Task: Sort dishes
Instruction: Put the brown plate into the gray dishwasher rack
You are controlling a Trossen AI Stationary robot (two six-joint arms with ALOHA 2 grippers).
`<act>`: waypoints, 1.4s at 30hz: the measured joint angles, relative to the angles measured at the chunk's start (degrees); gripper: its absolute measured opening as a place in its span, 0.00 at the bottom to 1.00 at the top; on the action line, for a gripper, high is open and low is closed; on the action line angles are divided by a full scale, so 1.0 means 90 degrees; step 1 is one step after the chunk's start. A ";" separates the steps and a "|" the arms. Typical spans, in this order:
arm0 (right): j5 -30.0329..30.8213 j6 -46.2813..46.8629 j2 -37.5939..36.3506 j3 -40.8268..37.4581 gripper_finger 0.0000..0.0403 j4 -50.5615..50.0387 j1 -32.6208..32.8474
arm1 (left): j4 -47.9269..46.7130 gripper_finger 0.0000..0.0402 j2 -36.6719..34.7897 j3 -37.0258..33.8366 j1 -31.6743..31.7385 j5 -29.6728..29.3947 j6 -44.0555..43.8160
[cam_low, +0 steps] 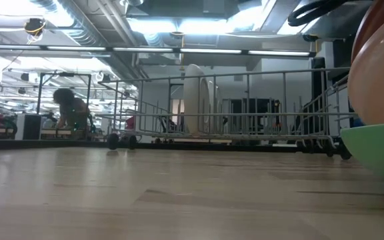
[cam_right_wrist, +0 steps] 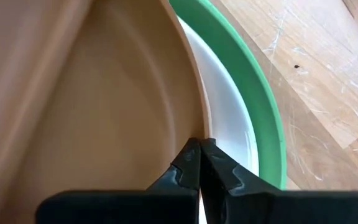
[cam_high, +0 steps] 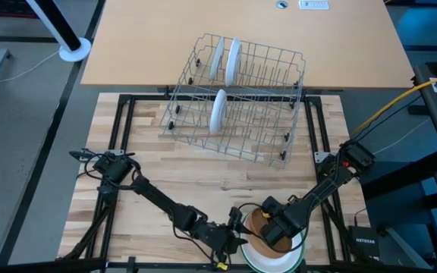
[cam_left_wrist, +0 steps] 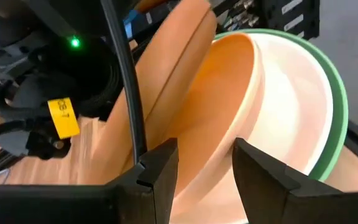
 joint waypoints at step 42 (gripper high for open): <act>0.0053 -0.0048 0.0000 0.0000 0.00 0.0039 0.0005 | -0.1000 0.35 -0.0285 -0.0002 0.0001 -0.1631 -0.0357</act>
